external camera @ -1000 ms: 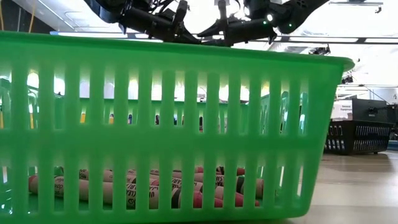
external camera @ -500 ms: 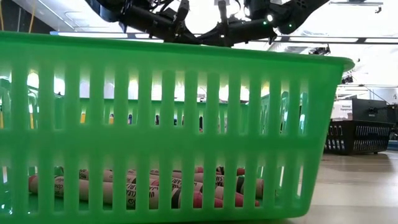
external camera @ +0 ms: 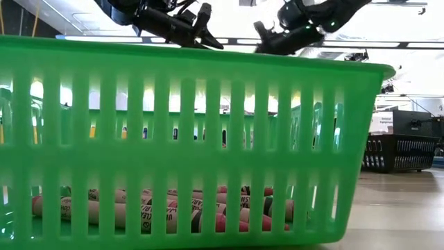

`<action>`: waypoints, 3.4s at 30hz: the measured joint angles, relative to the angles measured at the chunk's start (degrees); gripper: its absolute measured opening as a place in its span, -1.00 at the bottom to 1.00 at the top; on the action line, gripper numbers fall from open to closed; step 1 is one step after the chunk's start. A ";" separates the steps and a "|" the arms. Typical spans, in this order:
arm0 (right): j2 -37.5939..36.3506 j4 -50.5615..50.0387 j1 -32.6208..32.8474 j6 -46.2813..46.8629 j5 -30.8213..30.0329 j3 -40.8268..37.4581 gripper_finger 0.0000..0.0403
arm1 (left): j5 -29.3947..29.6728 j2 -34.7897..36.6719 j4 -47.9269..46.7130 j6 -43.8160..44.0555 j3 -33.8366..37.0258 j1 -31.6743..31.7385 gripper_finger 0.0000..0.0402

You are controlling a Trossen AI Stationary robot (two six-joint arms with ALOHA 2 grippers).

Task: Sort crayons
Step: Put the gray crayon into the black bin, then put the right orange crayon into the yellow bin

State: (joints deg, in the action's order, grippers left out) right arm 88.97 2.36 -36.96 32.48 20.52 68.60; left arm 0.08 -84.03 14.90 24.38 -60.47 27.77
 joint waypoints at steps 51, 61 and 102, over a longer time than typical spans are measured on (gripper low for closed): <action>1.40 -84.25 22.59 -18.07 -13.46 -0.11 -0.33 | -3.85 0.04 -6.79 -1.00 0.00 3.72 -0.43; -3.08 -63.54 16.60 -16.34 -21.45 -0.11 -0.32 | -4.19 0.04 -31.43 -0.95 -0.02 3.68 -0.43; 22.91 -13.77 14.98 3.60 -27.13 -0.04 -0.32 | 0.69 12.62 -46.76 -4.02 -0.01 -3.74 -0.43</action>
State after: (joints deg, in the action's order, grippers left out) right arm 111.87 -11.41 -21.98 36.07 -6.60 68.56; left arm 0.76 -71.41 -31.87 20.36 -60.48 24.03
